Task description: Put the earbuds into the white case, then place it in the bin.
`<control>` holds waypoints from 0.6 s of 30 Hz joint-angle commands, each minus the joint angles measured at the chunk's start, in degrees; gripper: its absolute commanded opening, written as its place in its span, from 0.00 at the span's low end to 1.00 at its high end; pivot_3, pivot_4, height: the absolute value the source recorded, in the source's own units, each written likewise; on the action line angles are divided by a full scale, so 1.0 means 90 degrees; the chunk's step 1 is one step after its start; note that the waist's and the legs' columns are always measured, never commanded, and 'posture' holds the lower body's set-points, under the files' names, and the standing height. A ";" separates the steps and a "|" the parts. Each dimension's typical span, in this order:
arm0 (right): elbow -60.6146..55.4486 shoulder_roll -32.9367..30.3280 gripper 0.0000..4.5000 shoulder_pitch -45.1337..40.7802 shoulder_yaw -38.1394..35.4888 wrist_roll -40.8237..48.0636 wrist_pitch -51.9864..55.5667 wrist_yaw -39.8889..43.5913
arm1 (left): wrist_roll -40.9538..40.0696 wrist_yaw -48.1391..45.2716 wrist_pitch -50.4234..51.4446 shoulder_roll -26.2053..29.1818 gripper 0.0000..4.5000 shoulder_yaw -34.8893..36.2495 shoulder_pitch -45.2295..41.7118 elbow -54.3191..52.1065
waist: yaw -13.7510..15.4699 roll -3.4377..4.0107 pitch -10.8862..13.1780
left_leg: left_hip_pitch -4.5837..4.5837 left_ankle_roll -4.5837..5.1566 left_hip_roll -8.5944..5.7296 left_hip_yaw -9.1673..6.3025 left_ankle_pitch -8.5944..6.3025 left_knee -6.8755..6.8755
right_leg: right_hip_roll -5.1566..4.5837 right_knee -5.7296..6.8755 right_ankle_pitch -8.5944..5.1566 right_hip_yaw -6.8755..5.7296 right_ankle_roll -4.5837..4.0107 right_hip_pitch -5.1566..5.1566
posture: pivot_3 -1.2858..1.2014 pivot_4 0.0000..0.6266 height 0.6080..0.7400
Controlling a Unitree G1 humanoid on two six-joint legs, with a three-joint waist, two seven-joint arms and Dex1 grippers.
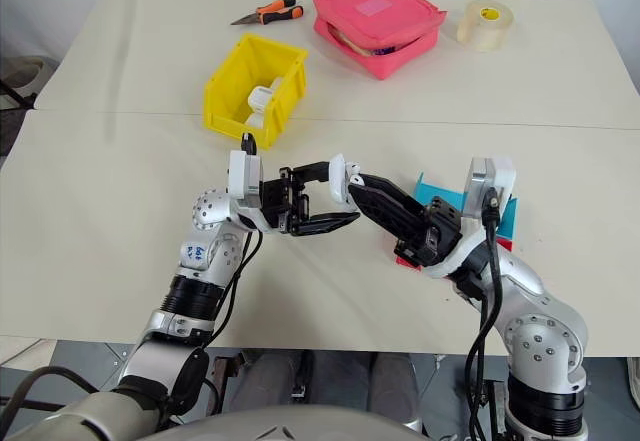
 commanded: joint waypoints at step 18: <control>0.0331 -0.0831 0.63 -0.0102 -0.0239 -0.0701 -0.0602 0.0576 | -0.0086 0.0060 0.0171 0.0211 0.62 0.0122 0.0041 -0.0427 | 0.0008 0.0000 0.0000 | 0.0000 0.0000 -0.0002 0.0001 0.0000 0.0000 | -0.0001 -0.0002 0.0000 0.0001 0.0000 0.0001 | 0.52 0.24 1.00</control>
